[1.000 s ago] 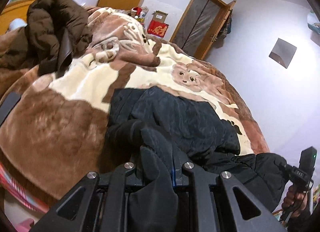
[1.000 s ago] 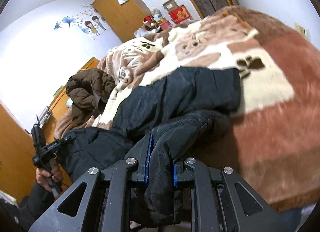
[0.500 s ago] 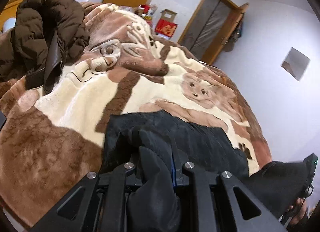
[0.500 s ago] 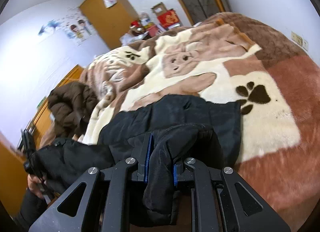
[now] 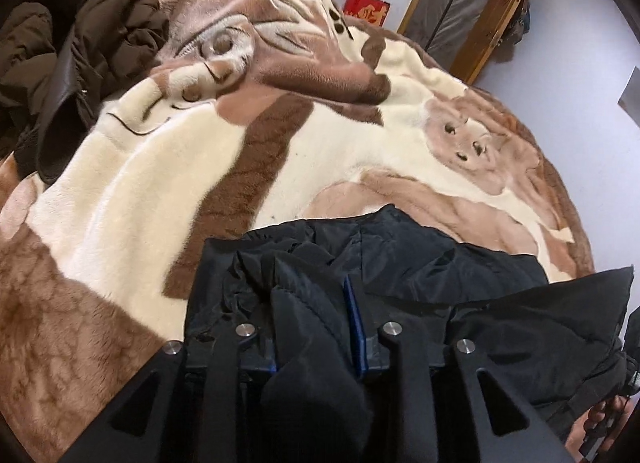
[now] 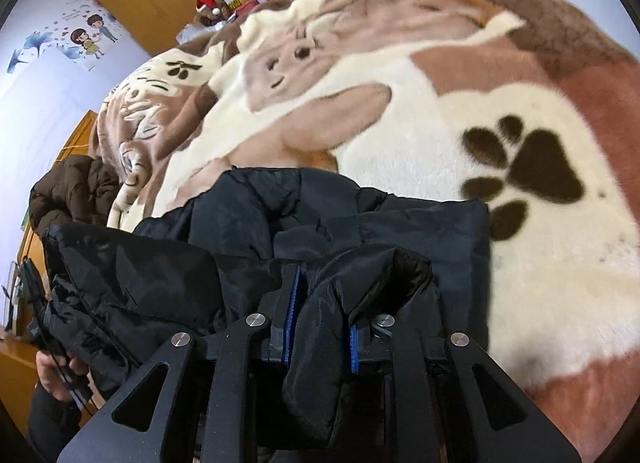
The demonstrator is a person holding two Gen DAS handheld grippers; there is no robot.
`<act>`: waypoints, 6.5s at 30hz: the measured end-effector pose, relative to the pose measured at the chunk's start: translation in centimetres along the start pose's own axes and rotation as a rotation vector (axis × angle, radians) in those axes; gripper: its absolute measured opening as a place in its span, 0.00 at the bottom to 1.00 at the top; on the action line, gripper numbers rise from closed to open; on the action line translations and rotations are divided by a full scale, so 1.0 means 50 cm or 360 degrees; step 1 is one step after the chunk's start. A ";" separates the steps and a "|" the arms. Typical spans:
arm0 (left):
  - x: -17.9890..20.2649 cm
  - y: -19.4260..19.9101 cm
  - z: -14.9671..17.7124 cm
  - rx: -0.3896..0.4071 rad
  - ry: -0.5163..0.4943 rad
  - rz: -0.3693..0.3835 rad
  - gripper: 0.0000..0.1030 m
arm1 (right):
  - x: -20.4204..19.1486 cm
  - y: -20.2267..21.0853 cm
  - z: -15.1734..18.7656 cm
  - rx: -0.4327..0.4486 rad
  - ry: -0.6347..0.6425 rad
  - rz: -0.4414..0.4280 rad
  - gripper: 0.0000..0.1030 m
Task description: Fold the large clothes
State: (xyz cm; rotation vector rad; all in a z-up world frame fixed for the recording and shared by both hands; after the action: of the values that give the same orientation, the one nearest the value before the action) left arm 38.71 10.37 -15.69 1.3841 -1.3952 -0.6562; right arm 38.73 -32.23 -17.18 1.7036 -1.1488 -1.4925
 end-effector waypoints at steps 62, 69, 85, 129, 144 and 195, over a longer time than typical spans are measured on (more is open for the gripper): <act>0.150 -0.087 -0.075 0.0100 -0.0393 -0.0291 0.78 | -0.010 -0.089 -0.093 0.0121 0.0264 0.0611 0.68; 0.028 -0.043 -0.103 0.0160 -0.0313 -0.0439 0.78 | -0.025 -0.008 -0.076 0.0252 0.0249 0.0576 0.67; -0.009 -0.121 -0.093 0.0147 -0.0205 -0.0330 0.84 | 0.041 -0.099 -0.090 0.0220 0.0175 0.0605 0.73; 0.364 -0.198 -0.031 -0.0092 -0.0549 -0.0114 0.83 | -0.092 0.006 0.011 0.0196 0.0271 0.0404 0.73; 0.083 -0.070 -0.077 0.0006 -0.0346 -0.0209 0.80 | -0.194 -0.142 -0.050 -0.0033 0.0444 0.0571 0.53; 0.229 -0.062 0.180 -0.0052 -0.0549 -0.0034 0.76 | -0.151 -0.095 0.139 -0.0082 0.0412 0.0515 0.52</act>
State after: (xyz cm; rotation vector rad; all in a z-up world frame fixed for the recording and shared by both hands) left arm 33.85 -3.46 -18.31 1.3031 -1.6313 -0.9617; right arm 33.03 -22.68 -19.17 1.5364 -1.1685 -1.0624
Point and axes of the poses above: each gripper's, at about its wrist camera, not at the fingertips, and y roughly against the way its jaws point, x to its right, z to its underside, the point moved 10 cm from there along -y, roughly the way its jaws point, and after that the axes turned 15 degrees about -x, right-handed, at the moved point
